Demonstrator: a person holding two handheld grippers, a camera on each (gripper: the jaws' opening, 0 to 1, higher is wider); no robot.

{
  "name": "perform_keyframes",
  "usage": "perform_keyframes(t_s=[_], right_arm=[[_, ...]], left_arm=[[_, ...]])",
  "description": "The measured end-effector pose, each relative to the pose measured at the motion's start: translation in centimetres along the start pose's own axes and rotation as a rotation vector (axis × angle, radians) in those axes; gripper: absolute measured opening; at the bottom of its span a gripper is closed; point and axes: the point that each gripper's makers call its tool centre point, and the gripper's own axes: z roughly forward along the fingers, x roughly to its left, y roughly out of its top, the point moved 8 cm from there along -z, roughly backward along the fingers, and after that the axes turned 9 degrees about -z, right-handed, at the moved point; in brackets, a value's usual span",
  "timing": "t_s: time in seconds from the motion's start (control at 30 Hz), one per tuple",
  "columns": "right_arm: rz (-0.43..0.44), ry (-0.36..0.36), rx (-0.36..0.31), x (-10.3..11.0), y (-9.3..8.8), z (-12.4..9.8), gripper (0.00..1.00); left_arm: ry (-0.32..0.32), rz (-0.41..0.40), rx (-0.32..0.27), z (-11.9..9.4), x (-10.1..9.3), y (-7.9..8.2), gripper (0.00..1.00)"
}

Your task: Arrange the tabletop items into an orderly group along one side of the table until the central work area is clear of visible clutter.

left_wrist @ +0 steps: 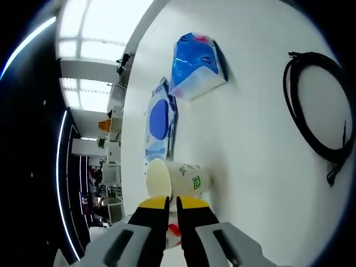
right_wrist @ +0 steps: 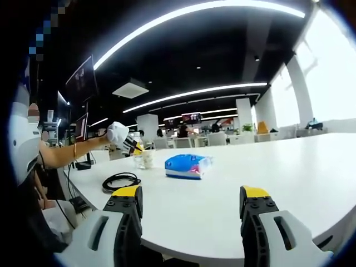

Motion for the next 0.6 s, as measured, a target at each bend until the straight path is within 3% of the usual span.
perform_keyframes(t_s=[0.13,0.23,0.47,0.6], right_arm=[[0.001,0.002,0.0,0.03,-0.02,0.0,0.68],[0.001,0.003,0.002,0.04,-0.1,0.0,0.68],[0.008,0.007,0.005,0.03,-0.28,0.03,0.68],[0.005,0.014,0.007,0.21,-0.22,0.15,0.68]], left_arm=[[0.001,-0.016,-0.005,-0.06,0.08,-0.1,0.1],[-0.006,-0.087,-0.049,-0.32,0.34,-0.14,0.14],[0.033,-0.075,-0.063,-0.82,0.08,0.03,0.15],[0.009,-0.153,-0.098,-0.92,-0.31,-0.2,0.17]])
